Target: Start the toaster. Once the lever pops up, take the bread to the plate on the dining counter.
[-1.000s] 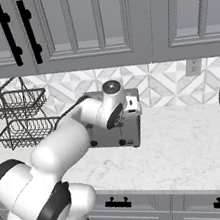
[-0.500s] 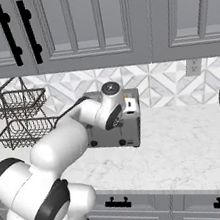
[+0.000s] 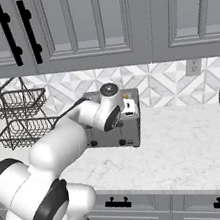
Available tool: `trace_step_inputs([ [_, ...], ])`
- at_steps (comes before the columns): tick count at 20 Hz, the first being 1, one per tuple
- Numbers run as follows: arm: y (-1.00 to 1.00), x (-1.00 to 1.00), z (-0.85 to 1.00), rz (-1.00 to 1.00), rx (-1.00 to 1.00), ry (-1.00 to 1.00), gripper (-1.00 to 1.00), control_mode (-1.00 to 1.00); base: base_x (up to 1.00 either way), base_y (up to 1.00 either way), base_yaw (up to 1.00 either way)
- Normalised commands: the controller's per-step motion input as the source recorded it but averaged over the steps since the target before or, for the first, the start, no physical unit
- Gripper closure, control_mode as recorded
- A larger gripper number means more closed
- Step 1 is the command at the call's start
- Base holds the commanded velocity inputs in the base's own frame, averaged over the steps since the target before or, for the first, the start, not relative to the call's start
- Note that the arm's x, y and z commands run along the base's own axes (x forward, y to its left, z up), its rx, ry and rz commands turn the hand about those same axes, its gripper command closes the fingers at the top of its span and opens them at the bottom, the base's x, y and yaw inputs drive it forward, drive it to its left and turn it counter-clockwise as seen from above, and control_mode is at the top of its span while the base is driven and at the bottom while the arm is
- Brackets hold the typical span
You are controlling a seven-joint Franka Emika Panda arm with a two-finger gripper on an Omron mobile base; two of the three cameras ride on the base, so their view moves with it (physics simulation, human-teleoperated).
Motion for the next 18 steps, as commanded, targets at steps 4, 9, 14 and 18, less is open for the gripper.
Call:
trace_step_inputs([
  [4, 0.0, 0.0, -0.1, 0.0, 0.0, 0.0, 1.0, -1.0, 0.0, 0.0, 0.0],
  [9, 0.0, 0.0, -0.16, 0.0, 0.0, 0.01, 1.0, -1.0, 0.0, 0.0, 0.0],
  [14, 0.0, 0.0, -0.21, 0.0, 0.0, 0.0, 1.0, -1.0, 0.0, 0.0, 0.0],
  [18, 0.0, 0.0, -0.2, 0.0, 0.0, 0.0, 1.0, -1.0, 0.0, 0.0, 0.0],
])
